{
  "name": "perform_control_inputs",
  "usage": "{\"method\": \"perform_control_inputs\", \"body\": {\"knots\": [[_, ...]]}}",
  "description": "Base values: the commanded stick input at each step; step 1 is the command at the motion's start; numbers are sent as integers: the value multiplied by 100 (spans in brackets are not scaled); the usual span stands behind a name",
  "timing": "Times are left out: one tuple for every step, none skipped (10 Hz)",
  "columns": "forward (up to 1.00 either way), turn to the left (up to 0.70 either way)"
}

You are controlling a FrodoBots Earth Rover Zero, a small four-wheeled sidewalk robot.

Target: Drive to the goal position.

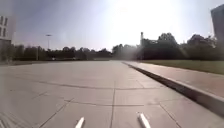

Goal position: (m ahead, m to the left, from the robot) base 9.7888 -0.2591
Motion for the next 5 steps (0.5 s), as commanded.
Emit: {"method": "perform_control_inputs", "body": {"knots": [[70,1],[70,1],[70,1],[70,1],[70,1]]}}
